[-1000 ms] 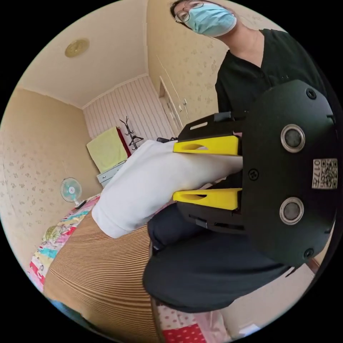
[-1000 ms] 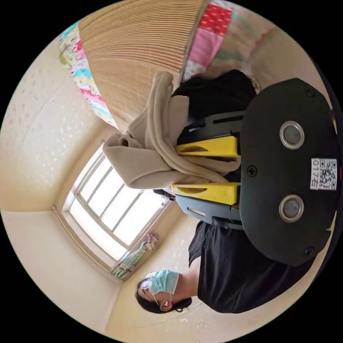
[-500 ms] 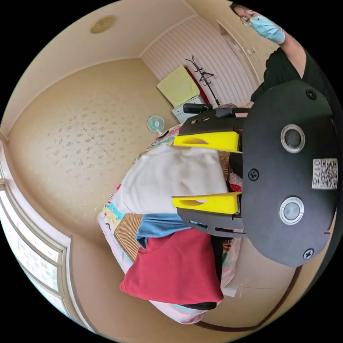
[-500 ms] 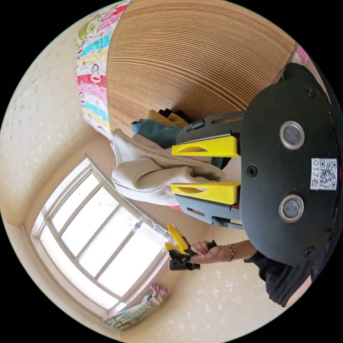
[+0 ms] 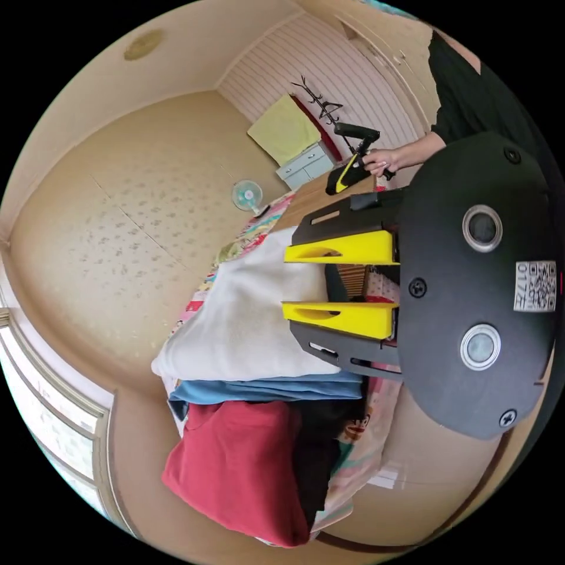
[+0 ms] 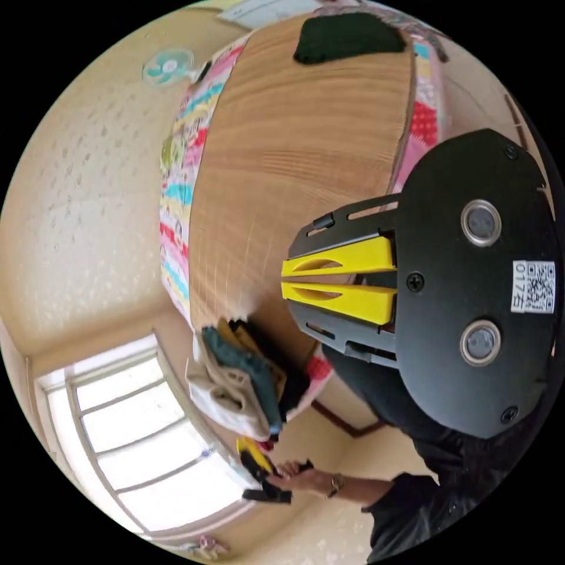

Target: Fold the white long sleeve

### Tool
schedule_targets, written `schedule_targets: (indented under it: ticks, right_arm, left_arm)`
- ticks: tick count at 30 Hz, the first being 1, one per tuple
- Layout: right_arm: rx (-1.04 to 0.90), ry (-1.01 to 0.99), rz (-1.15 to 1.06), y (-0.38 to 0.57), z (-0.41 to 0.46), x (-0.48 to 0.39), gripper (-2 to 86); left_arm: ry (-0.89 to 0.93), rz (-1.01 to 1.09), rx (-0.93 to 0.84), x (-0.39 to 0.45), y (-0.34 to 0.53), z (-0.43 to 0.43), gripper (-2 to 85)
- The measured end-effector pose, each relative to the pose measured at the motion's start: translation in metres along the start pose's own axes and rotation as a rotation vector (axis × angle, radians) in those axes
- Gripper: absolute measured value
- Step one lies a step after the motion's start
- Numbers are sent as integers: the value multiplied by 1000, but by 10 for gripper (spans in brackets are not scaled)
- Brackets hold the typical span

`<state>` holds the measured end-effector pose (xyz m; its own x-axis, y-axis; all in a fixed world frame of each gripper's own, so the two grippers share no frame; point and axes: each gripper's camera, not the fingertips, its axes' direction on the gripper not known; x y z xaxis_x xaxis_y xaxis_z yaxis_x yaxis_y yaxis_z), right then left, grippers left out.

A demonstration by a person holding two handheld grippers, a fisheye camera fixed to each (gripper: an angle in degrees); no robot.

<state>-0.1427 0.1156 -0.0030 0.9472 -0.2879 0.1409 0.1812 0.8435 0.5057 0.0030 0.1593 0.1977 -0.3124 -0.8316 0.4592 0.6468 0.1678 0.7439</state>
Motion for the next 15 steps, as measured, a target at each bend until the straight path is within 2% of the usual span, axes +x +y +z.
schedule_targets:
  ticks: [2, 5, 9, 12, 15]
  right_arm:
    - [-14, 209, 141, 64, -21, 83, 8]
    - [-74, 240, 397, 144, -46, 192, 8]
    - [55, 166, 710, 222, -95, 296, 18]
    - [224, 85, 867, 253, -127, 357, 35]
    - [330, 8, 1007, 261, -136, 406, 61]
  left_arm:
    - [31, 18, 9, 19, 44, -11, 98]
    - [32, -19, -89, 36, 108, -4, 86]
    - [38, -91, -216, 37, 158, 21, 86]
    - [61, -101, -311, 39, 147, 41, 88]
    - [84, -51, -260, 50, 126, 37, 101]
